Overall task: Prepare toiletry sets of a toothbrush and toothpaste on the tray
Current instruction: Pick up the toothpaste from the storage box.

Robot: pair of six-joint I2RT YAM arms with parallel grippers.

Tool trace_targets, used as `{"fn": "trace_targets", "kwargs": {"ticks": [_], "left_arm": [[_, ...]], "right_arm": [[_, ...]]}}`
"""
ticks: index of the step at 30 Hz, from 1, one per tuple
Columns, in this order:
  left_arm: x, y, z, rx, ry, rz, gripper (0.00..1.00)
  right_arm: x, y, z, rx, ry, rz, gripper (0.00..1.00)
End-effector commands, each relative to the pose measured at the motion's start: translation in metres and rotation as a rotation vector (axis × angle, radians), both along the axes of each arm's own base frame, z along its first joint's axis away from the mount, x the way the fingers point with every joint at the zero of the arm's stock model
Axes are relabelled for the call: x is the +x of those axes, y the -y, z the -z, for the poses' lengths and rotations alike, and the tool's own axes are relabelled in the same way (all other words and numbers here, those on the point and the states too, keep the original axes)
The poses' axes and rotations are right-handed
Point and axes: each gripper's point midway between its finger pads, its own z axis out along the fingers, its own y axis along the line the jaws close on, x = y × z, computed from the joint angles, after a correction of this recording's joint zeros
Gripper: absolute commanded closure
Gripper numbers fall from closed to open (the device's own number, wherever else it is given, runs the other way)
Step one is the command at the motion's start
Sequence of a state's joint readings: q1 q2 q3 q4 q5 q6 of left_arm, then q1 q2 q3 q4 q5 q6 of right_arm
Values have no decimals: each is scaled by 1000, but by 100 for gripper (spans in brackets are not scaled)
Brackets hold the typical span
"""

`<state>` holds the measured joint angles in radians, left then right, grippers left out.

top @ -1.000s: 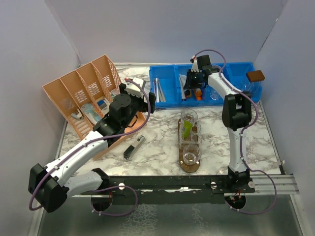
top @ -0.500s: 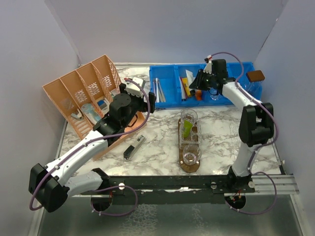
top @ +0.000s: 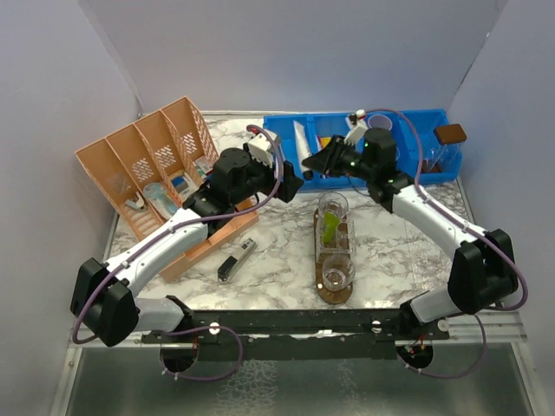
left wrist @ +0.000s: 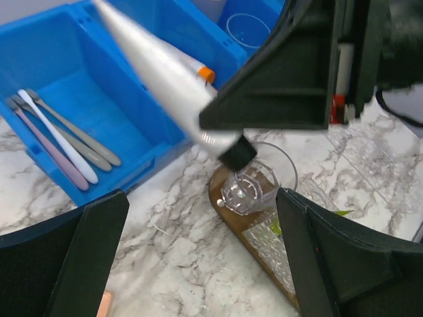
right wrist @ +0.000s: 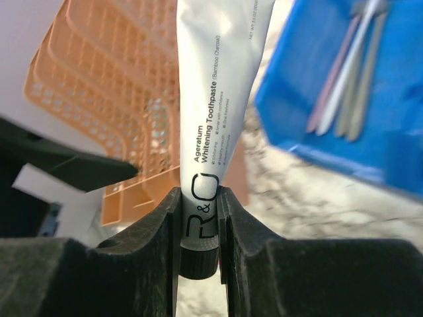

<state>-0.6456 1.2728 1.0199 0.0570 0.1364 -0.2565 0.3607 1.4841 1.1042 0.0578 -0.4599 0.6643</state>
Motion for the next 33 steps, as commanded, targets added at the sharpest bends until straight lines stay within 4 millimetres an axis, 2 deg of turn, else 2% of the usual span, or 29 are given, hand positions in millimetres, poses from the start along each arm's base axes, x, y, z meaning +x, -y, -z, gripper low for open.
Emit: {"fn": "trace_targets", "kwargs": {"ticks": [1, 8, 14, 24, 30, 33], "left_arm": [[-7, 16, 3, -53, -93, 70, 2], [3, 17, 33, -10, -209, 18, 3], [4, 17, 35, -9, -213, 18, 10], [6, 14, 34, 2, -199, 22, 37], [4, 15, 31, 15, -179, 45, 59], [3, 16, 28, 19, -156, 66, 72]], "right_arm": [[-17, -31, -32, 138, 54, 77, 79], [-22, -44, -26, 189, 17, 107, 80], [-27, -52, -22, 215, -7, 89, 80], [-39, -66, -18, 233, -20, 58, 80], [-48, -63, -17, 222, -11, 45, 79], [-54, -58, -18, 179, 13, 38, 75]]}}
